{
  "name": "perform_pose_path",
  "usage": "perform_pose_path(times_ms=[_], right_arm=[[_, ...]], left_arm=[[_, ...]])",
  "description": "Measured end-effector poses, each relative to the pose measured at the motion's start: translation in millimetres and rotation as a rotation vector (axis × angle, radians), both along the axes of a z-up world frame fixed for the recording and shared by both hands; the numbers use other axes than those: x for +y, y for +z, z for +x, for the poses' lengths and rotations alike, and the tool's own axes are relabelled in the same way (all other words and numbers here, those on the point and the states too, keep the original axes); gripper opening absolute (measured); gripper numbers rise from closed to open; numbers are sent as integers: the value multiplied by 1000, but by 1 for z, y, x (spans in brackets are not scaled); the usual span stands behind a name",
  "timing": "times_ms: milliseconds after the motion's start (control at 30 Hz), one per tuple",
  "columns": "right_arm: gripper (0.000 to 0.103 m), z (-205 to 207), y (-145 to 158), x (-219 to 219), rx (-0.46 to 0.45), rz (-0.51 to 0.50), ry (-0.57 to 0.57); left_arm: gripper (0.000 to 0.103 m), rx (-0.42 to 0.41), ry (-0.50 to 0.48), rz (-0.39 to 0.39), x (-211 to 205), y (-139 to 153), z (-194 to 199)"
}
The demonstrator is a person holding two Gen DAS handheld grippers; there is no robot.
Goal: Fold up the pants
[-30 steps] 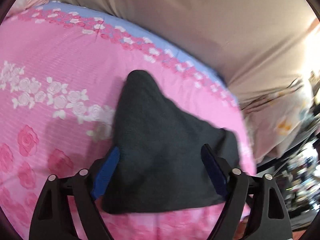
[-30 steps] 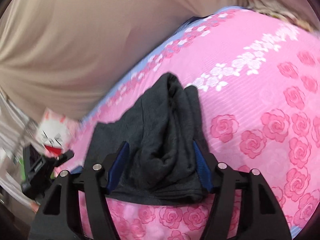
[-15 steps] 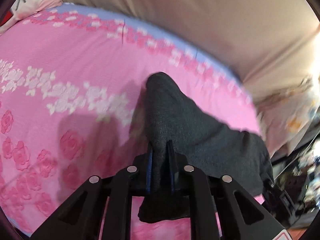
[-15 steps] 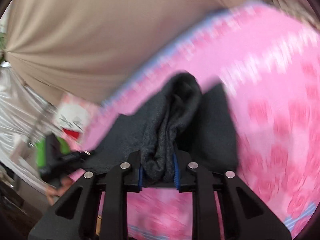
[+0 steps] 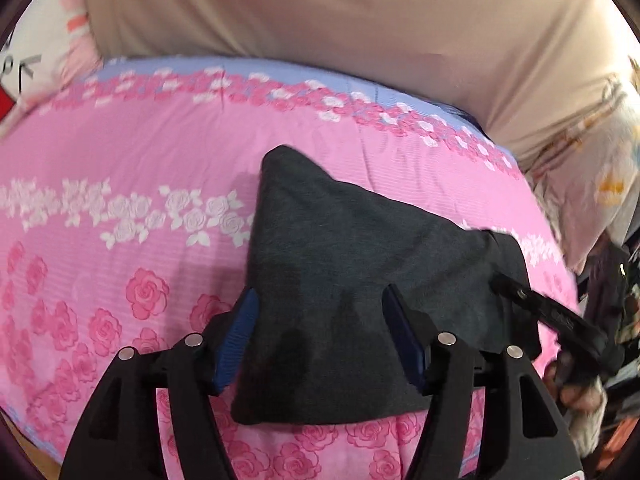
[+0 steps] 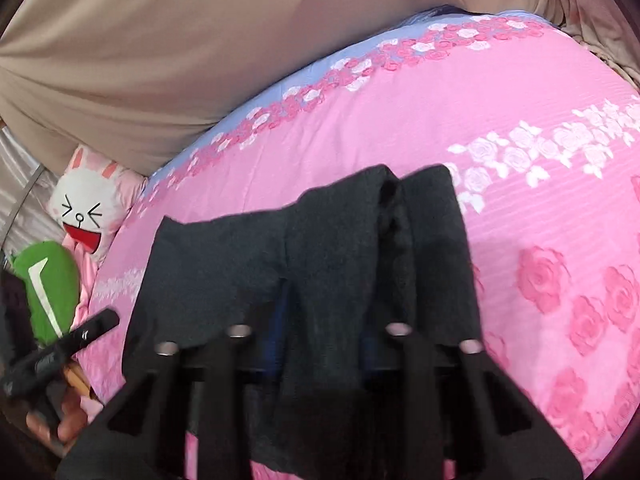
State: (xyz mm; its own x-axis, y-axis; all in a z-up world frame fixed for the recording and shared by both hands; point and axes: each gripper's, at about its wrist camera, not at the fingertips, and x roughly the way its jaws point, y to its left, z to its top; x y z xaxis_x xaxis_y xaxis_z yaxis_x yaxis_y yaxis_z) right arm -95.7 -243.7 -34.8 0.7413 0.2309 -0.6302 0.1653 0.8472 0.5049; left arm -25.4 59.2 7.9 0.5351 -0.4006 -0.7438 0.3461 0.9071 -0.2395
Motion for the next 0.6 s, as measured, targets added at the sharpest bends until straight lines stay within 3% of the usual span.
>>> perform_pose_path(times_ms=[133, 200, 233, 333, 367, 433, 533, 600], right_arm=[[10, -22, 73, 9, -221, -66, 13], [11, -27, 89, 6, -269, -121, -19], [13, -23, 82, 1, -248, -141, -45], [18, 2, 18, -14, -1, -195, -100], [20, 1, 6, -19, 33, -166, -114], [20, -20, 0, -26, -31, -39, -137], [21, -47, 13, -27, -77, -63, -168], [24, -61, 16, -30, -88, -25, -145]], left_arm=[[67, -48, -18, 103, -17, 3, -11], [68, -48, -32, 114, -23, 2, -13], [70, -44, -38, 125, -26, -1, -13], [70, -18, -42, 143, -33, -11, -9], [70, -9, -42, 148, -34, -14, -8], [70, 0, -35, 167, -36, -20, -7], [70, -4, -24, 192, -39, -24, -6], [70, -10, -22, 197, -41, -23, -6]])
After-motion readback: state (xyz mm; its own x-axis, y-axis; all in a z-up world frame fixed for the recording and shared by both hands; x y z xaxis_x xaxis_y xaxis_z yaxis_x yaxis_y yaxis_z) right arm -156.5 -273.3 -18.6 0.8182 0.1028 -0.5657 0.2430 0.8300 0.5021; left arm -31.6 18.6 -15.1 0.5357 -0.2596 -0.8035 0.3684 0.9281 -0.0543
